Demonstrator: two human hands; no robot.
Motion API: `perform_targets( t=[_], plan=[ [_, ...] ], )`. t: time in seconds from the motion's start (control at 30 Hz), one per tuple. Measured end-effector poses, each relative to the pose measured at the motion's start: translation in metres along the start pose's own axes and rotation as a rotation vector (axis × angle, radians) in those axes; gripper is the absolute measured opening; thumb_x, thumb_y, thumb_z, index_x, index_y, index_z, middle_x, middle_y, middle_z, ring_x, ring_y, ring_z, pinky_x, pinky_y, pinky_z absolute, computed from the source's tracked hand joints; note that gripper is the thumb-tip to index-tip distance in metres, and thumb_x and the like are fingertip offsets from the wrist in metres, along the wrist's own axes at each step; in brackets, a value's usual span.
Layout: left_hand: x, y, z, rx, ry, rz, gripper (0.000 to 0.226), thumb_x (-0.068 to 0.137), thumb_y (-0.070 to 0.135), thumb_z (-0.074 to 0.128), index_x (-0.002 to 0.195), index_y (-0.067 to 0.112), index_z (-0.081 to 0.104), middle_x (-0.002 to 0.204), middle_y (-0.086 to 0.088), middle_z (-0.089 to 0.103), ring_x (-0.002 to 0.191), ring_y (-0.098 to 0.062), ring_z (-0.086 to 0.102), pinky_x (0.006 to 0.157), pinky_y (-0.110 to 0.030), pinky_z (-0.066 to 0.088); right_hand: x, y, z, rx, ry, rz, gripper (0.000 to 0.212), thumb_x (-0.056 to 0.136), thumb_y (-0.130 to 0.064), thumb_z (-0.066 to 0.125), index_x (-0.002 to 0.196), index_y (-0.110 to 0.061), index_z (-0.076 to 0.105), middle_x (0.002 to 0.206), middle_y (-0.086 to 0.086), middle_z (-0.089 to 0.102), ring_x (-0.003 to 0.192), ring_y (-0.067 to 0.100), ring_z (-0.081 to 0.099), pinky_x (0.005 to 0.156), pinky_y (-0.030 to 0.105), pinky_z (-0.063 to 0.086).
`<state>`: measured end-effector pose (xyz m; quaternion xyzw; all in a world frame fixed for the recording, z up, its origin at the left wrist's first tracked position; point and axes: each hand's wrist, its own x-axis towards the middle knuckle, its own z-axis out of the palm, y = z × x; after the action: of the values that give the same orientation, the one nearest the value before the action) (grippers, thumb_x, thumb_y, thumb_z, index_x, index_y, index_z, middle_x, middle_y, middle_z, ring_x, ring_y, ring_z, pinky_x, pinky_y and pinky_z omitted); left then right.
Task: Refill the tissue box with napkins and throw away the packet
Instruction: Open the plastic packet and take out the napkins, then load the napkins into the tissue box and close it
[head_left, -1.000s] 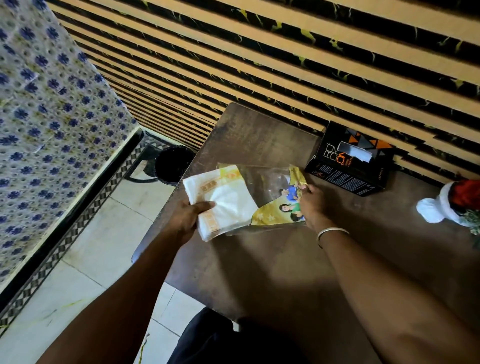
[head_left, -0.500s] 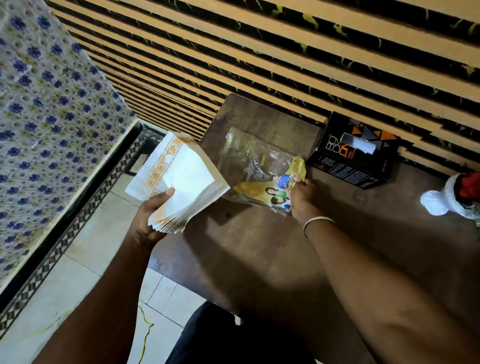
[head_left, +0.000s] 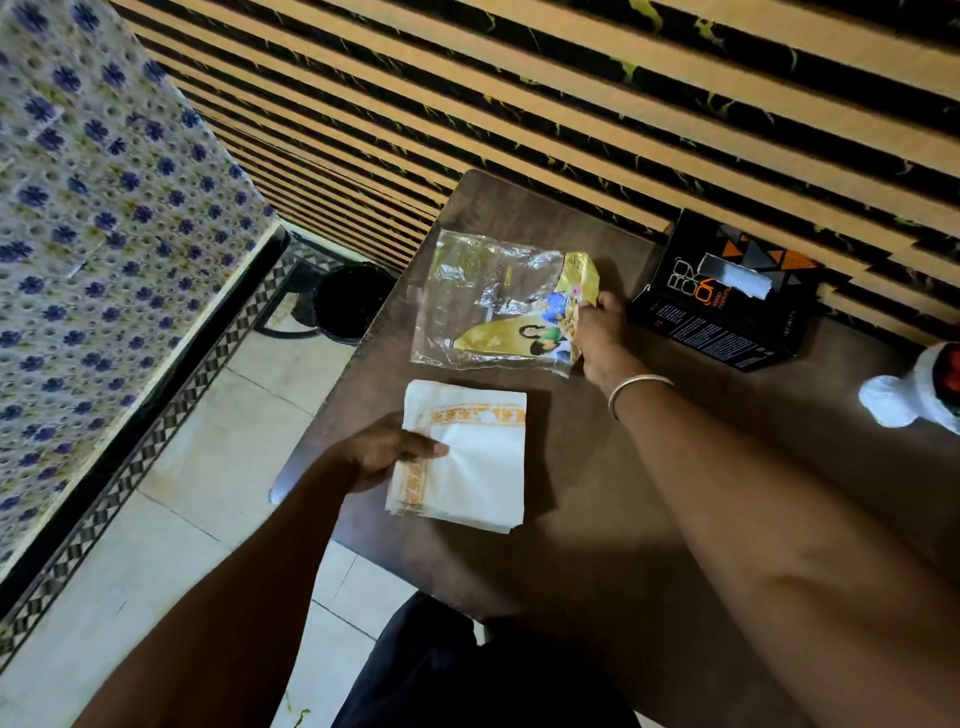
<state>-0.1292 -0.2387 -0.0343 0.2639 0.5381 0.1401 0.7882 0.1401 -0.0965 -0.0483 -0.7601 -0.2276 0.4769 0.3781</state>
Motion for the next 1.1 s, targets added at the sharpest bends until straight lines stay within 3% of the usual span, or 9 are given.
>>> perform_targets(
  t=[0.13, 0.3, 0.4, 0.5, 0.57, 0.73, 0.87, 0.97, 1.1],
  plan=[
    [0.012, 0.010, 0.006, 0.111, 0.066, 0.033, 0.033, 0.084, -0.006, 0.068, 0.112, 0.012, 0.068, 0.097, 0.001, 0.079, 0.088, -0.016, 0.075, 0.065, -0.021, 0.057, -0.003, -0.009, -0.006, -0.006, -0.117, 0.052, 0.039, 0.086, -0.013, 0.063, 0.124, -0.015, 0.054, 0.114, 0.013, 0.067, 0.085, 0.025, 0.065, 0.058, 0.030, 0.051],
    [0.017, 0.016, 0.004, 0.126, 0.159, 0.173, 0.043, 0.081, -0.001, 0.074, 0.121, 0.009, 0.064, 0.115, -0.011, 0.074, 0.101, -0.027, 0.071, 0.088, -0.040, 0.059, -0.008, -0.002, -0.008, -0.169, -0.169, -0.021, 0.057, 0.089, 0.008, 0.053, 0.140, -0.013, 0.040, 0.115, 0.005, 0.058, 0.090, 0.017, 0.058, 0.059, 0.023, 0.049],
    [0.019, 0.020, 0.002, 0.179, 0.206, 0.211, 0.043, 0.081, 0.005, 0.076, 0.122, 0.008, 0.062, 0.113, -0.012, 0.074, 0.100, -0.031, 0.072, 0.085, -0.042, 0.060, -0.010, -0.001, -0.005, -0.110, -0.146, -0.019, 0.065, 0.090, 0.005, 0.057, 0.147, -0.016, 0.033, 0.129, 0.009, 0.059, 0.100, 0.021, 0.061, 0.063, 0.027, 0.052],
    [0.023, 0.025, 0.002, 0.275, 0.314, 0.222, 0.049, 0.083, 0.016, 0.077, 0.128, 0.012, 0.058, 0.117, -0.006, 0.073, 0.095, -0.025, 0.073, 0.084, -0.041, 0.061, -0.023, 0.004, -0.006, -0.034, -0.053, 0.007, 0.088, 0.088, -0.017, 0.066, 0.157, -0.024, 0.011, 0.147, 0.011, 0.049, 0.125, 0.029, 0.057, 0.094, 0.044, 0.055],
    [0.026, 0.025, 0.003, 0.372, 0.469, 0.244, 0.050, 0.085, 0.027, 0.075, 0.130, 0.015, 0.056, 0.116, 0.001, 0.069, 0.092, -0.016, 0.070, 0.082, -0.034, 0.058, -0.043, 0.022, -0.009, -0.080, 0.018, -0.002, 0.092, 0.087, -0.033, 0.066, 0.158, -0.026, 0.007, 0.159, 0.013, 0.032, 0.142, 0.034, 0.041, 0.115, 0.052, 0.039],
    [0.031, 0.013, 0.003, 0.720, 0.763, 0.323, 0.053, 0.085, 0.056, 0.055, 0.126, 0.021, 0.057, 0.116, -0.011, 0.063, 0.107, -0.031, 0.060, 0.098, -0.045, 0.049, -0.119, 0.089, -0.006, -0.263, -0.130, 0.179, 0.079, 0.096, -0.048, 0.053, 0.158, -0.024, 0.011, 0.168, 0.012, 0.002, 0.155, 0.036, 0.002, 0.123, 0.057, 0.014],
    [0.038, -0.005, 0.015, 0.939, 0.773, 0.202, 0.062, 0.097, 0.047, 0.046, 0.143, 0.006, 0.041, 0.131, -0.026, 0.052, 0.122, -0.043, 0.042, 0.105, -0.049, 0.032, -0.161, 0.111, 0.013, -0.294, -0.209, 0.239, 0.080, 0.090, -0.052, 0.056, 0.155, -0.017, 0.025, 0.164, 0.016, 0.016, 0.153, 0.036, 0.010, 0.122, 0.055, 0.015],
    [0.040, -0.009, 0.018, 0.919, 0.791, 0.174, 0.060, 0.098, 0.038, 0.047, 0.145, 0.003, 0.036, 0.132, -0.028, 0.049, 0.122, -0.044, 0.039, 0.105, -0.049, 0.030, -0.179, 0.120, 0.032, -0.245, -0.197, 0.345, 0.104, 0.053, -0.074, 0.045, 0.141, -0.021, 0.037, 0.157, 0.017, 0.030, 0.146, 0.039, 0.025, 0.116, 0.058, 0.027],
    [0.039, -0.001, 0.023, 0.964, 0.792, 0.190, 0.053, 0.098, 0.031, 0.049, 0.140, 0.000, 0.040, 0.129, -0.027, 0.054, 0.120, -0.044, 0.044, 0.104, -0.047, 0.030, -0.180, 0.131, 0.039, -0.195, -0.182, 0.397, 0.106, 0.049, -0.074, 0.045, 0.139, -0.020, 0.039, 0.155, 0.018, 0.032, 0.143, 0.039, 0.030, 0.115, 0.057, 0.029]
  ],
)
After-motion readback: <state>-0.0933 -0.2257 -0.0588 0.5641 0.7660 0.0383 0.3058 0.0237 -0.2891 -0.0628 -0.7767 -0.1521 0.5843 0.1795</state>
